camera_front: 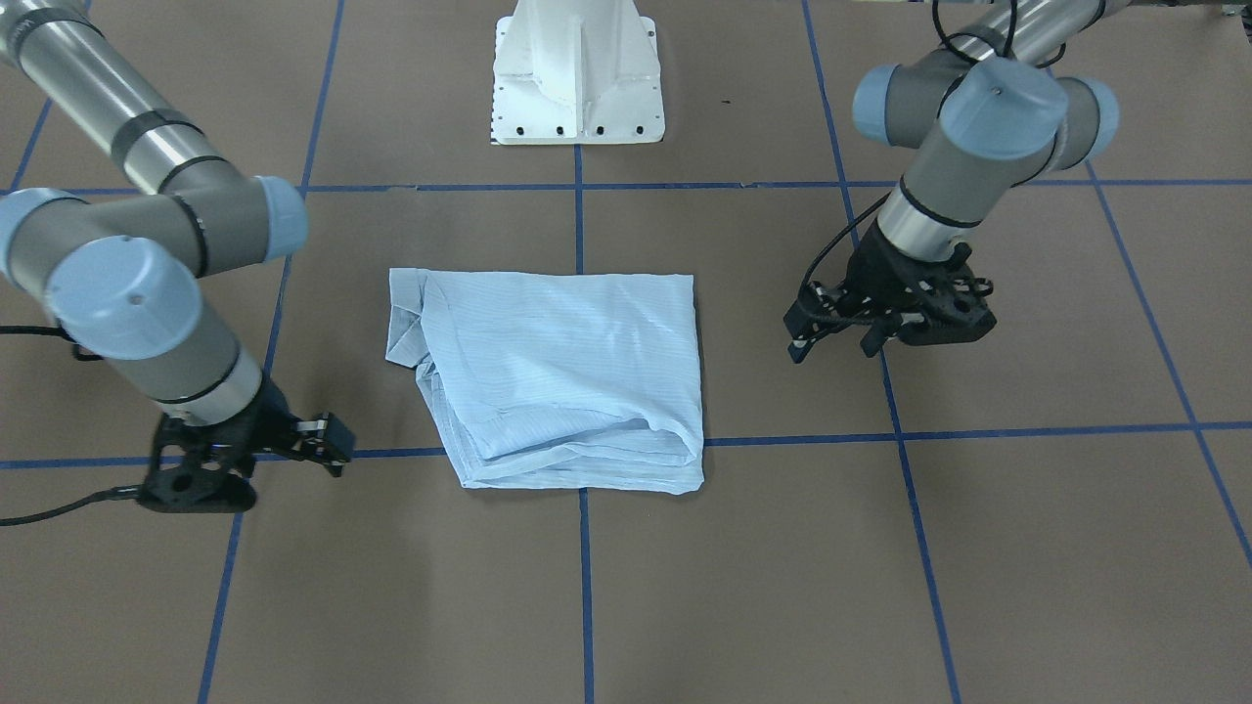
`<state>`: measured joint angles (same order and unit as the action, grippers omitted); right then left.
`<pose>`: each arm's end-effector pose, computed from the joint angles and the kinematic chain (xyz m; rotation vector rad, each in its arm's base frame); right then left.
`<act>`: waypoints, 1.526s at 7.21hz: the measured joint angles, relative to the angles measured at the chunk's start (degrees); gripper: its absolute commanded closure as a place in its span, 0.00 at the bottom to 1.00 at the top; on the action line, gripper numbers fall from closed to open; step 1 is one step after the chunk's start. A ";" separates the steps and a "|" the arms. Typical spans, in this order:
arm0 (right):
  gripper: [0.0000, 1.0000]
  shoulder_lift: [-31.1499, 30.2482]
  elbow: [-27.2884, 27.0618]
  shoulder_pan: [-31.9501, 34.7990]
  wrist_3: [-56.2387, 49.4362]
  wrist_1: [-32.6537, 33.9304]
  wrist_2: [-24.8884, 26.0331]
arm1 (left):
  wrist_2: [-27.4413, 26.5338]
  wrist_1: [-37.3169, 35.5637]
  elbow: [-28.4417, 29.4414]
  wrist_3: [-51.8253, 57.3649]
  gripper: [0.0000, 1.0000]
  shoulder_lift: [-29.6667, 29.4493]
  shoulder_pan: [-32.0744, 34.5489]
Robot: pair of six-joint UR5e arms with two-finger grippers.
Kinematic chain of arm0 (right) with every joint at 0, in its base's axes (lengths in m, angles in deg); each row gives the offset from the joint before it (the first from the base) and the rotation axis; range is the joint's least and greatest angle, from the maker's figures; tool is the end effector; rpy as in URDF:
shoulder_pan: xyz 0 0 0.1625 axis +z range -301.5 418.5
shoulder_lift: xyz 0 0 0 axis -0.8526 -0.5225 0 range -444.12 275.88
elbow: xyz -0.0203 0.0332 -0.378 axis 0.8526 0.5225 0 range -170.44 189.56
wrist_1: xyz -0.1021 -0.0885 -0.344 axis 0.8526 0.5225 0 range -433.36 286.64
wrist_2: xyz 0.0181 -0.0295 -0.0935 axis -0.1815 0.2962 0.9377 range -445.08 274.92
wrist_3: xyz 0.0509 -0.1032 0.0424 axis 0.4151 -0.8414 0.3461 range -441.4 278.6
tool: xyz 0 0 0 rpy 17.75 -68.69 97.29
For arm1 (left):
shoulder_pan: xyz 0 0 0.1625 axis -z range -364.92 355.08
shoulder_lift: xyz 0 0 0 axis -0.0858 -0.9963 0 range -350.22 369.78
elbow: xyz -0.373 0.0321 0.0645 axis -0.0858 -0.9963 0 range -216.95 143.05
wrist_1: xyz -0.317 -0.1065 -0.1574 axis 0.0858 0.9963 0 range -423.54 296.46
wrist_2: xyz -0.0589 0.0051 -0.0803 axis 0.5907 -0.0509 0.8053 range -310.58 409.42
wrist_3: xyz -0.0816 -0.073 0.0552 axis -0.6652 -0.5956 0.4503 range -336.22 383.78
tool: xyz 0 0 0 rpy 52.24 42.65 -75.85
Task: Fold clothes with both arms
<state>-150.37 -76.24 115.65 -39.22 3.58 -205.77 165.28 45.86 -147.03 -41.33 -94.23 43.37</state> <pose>-0.2763 -0.5582 0.4301 0.1232 -0.7507 0.0025 0.2900 -0.4454 0.3234 0.2110 0.9845 -0.1627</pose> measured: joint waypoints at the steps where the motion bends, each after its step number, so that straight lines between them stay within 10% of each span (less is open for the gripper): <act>1: 0.00 -5.47 -2.79 3.10 -5.71 -0.17 -2.24 | 0.10 -0.08 -4.89 4.65 0.01 6.08 0.75; 4: 0.00 -20.83 -6.52 18.02 -32.50 -0.20 -9.83 | 3.12 0.19 -9.83 23.81 0.00 19.91 9.21; 7: 0.00 -30.43 -6.88 29.80 -51.42 0.92 -11.67 | 10.39 0.30 1.01 54.86 0.00 24.40 27.35; 11: 0.00 -32.70 -6.53 33.53 -53.56 0.01 -11.69 | 11.91 6.63 13.23 60.86 0.00 23.41 35.22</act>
<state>-183.08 -82.78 149.18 -92.78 3.59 -217.46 177.19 52.49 -133.80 19.53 -70.82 78.59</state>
